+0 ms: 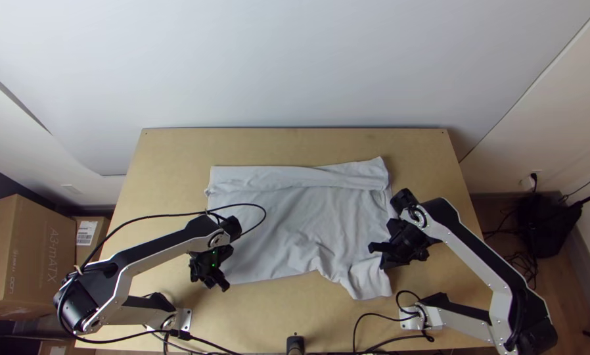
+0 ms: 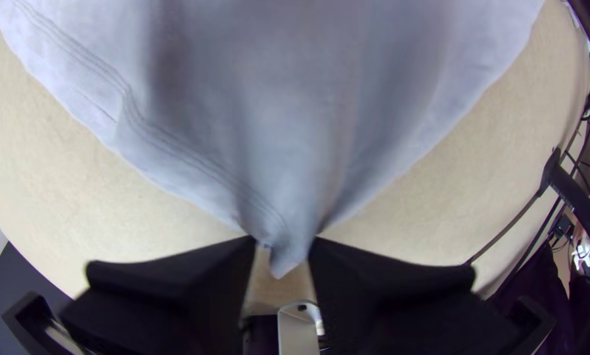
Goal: Fold the t-shirt
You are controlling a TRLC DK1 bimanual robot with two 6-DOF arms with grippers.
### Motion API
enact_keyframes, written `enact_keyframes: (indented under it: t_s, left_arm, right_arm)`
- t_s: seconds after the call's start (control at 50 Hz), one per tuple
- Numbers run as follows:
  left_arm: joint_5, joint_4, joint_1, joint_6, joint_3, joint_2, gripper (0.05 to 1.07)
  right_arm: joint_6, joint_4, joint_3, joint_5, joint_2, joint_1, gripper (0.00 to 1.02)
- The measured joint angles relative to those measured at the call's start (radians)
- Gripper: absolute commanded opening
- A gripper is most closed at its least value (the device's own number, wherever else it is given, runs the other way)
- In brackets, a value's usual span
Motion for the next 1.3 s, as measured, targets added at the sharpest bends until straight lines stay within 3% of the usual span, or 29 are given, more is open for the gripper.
enact_keyframes:
  t_s: [0.24,0.42,0.74,1.3]
  left_arm:
    - [0.002,0.002,0.039,0.020,-0.036,-0.118,0.08]
    - [0.002,-0.012,0.192,0.081,-0.039,-0.251,0.08]
    - [0.002,-0.021,0.251,0.109,-0.013,-0.298,0.08]
    - [0.005,0.272,0.458,0.145,0.249,-0.083,0.08]
  right_arm:
    - [-0.031,-0.015,0.008,0.017,-0.012,-0.100,0.03]
    - [-0.086,-0.009,0.008,0.134,0.046,-0.228,0.03]
    - [-0.095,-0.022,0.098,0.138,0.060,-0.163,0.03]
    - [-0.106,0.115,0.349,0.140,0.210,-0.229,0.02]
